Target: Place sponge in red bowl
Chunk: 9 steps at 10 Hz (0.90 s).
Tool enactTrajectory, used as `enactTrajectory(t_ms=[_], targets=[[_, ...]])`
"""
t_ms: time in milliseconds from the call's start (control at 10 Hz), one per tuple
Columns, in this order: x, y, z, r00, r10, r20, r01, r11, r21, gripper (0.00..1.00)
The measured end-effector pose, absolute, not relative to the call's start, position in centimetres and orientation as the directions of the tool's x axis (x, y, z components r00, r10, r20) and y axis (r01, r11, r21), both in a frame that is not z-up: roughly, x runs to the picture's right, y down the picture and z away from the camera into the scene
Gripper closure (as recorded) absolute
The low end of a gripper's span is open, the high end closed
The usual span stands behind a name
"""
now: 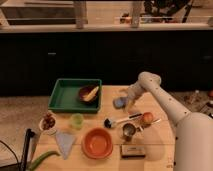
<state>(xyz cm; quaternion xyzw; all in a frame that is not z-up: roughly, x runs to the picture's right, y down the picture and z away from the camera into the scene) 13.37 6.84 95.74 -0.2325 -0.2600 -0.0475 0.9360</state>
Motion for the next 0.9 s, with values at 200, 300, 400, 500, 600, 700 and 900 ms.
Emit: enactTrajectory(t_ms=[200, 300, 400, 500, 600, 700, 900], targets=[[13.6, 7.0, 96.1, 0.864, 0.037, 0.502, 0.209, 0.881, -0.425, 0.23], [13.8, 7.1, 96.5, 0.867, 0.042, 0.496, 0.206, 0.878, -0.433, 0.34], [14.0, 7.3, 96.8, 0.869, 0.046, 0.493, 0.205, 0.873, -0.442, 0.44], [14.1, 7.6, 96.9, 0.867, 0.058, 0.495, 0.202, 0.867, -0.456, 0.54], [14.3, 7.8, 97.1, 0.869, 0.063, 0.491, 0.200, 0.863, -0.463, 0.63], [14.3, 7.8, 97.1, 0.870, 0.060, 0.490, 0.202, 0.863, -0.464, 0.74], [14.6, 7.7, 96.9, 0.871, 0.056, 0.488, 0.205, 0.862, -0.464, 0.93]])
